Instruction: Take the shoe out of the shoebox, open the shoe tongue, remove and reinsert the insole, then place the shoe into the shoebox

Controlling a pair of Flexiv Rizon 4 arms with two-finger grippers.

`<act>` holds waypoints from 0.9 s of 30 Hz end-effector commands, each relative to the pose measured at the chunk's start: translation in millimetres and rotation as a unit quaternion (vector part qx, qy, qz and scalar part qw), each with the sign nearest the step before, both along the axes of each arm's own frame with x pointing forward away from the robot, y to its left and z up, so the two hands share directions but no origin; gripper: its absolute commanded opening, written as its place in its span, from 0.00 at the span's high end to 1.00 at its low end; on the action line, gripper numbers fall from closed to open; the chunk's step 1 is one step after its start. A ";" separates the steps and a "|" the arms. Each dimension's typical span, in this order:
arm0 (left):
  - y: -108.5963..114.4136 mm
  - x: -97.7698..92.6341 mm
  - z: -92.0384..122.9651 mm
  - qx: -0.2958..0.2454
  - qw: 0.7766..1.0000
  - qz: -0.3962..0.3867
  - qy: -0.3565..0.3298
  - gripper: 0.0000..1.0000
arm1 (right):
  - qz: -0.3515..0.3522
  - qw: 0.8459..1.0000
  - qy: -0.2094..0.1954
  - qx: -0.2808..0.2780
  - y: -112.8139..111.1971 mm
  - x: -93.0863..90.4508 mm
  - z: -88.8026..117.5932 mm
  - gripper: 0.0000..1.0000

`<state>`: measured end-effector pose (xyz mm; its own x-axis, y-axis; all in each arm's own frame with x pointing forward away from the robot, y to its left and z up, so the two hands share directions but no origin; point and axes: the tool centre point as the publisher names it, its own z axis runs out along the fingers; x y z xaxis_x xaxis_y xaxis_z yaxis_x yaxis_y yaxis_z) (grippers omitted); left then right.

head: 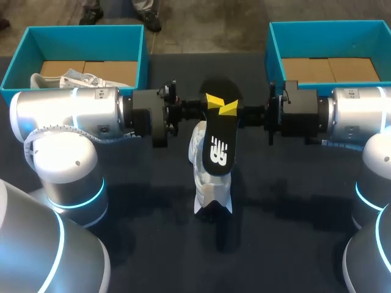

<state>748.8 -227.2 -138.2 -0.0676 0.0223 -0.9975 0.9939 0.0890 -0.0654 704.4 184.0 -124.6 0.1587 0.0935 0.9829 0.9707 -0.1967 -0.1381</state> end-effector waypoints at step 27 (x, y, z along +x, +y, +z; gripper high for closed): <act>32.0 -15.5 -17.8 -0.007 0.987 -0.064 0.149 1.00 | -0.021 0.969 -0.221 -0.110 -47.8 11.9 -13.9 0.00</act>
<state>735.8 -201.1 -156.9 -0.3472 0.0395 -0.9370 0.9364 -0.0393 -0.3487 718.2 144.0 -140.6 -0.1630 0.2681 0.9495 0.9348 -0.2659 0.2356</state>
